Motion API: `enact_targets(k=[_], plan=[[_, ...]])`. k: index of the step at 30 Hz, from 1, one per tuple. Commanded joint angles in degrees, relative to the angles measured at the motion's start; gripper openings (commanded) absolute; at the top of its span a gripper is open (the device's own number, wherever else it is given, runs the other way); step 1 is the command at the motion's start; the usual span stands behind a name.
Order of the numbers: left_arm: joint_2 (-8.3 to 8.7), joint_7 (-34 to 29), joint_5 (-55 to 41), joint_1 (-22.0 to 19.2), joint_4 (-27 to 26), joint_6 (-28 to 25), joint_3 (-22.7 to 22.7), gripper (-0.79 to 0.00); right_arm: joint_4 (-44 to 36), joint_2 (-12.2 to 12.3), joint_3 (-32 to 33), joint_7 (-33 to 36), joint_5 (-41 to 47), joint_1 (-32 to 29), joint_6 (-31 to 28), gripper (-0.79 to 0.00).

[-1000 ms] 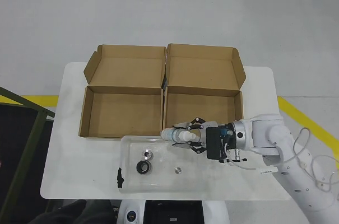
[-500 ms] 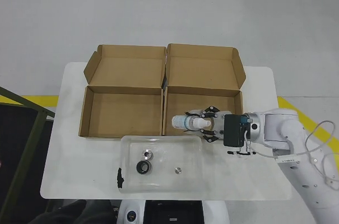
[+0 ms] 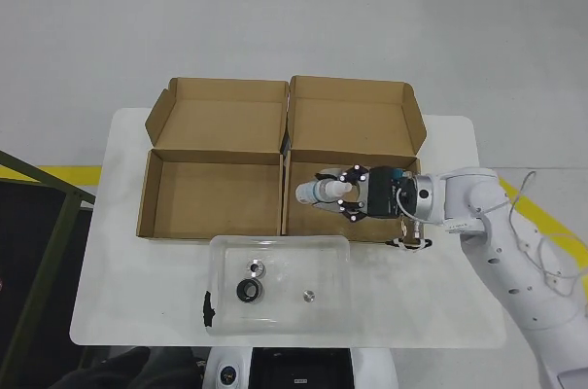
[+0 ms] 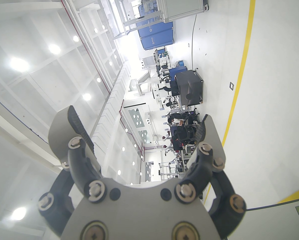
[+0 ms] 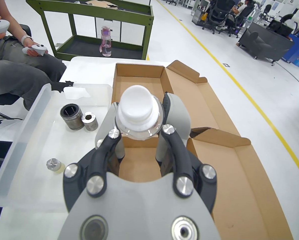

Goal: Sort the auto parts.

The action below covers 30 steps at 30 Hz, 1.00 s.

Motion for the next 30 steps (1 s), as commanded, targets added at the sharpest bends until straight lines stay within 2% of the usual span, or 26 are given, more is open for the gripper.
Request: enact_targets(k=[1, 13, 30], plan=[[0.0, 0.0, 0.0, 0.0, 0.0, 0.0, 0.0, 0.0, 1.72, -0.36, -1.23, 1.59, 0.64, 1.38, 0.16, -0.785], [0.0, 0.0, 0.0, 0.0, 0.0, 0.0, 0.0, 0.0, 11.7, -3.11, -8.57, 9.9, 5.48, 9.05, 2.53, -0.785], [0.0, 0.0, 0.0, 0.0, 0.0, 0.0, 0.0, 0.0, 26.75, -8.44, -17.86, 13.06, 5.45, 17.33, 7.86, -0.785]])
